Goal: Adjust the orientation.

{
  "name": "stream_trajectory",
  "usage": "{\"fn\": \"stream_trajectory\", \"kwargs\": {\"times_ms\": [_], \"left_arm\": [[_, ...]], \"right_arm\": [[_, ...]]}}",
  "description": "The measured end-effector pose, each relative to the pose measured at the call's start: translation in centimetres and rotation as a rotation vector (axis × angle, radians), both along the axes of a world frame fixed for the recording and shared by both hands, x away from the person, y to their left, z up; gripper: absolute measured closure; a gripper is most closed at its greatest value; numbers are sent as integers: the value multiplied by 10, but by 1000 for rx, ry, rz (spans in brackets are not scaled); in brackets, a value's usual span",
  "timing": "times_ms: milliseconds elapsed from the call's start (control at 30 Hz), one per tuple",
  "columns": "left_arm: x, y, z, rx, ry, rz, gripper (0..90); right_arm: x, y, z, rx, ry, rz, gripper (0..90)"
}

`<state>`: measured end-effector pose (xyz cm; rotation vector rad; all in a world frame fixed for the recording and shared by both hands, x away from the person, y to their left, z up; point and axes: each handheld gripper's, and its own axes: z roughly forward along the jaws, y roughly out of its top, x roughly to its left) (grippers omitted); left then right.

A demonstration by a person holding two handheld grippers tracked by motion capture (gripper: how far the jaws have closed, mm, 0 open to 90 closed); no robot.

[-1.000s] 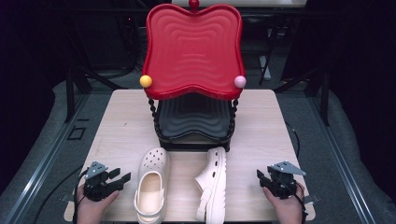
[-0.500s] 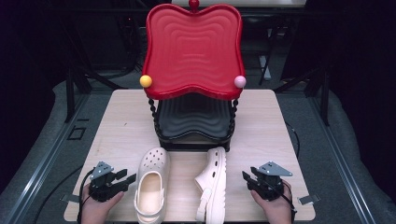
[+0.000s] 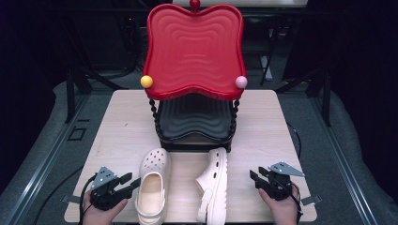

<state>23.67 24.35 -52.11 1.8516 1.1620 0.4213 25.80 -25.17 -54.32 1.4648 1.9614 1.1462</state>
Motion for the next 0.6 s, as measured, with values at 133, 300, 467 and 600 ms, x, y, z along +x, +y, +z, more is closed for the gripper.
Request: {"fn": "stream_trajectory", "kwargs": {"times_ms": [133,300,467,600], "left_arm": [[-4,-5,0,9,4,-9,568],[-2,-14,-7,66,13,-5,620],[0,-21,-10,67,20,8,715],[-4,-25,-7,101,-7,15,780]], "right_arm": [[0,-2,1,12,-3,-5,579],[1,-4,-1,32,0,-16,577],[1,-3,-1,29,0,-9,571],[1,-2,-3,26,-4,-5,567]]}}
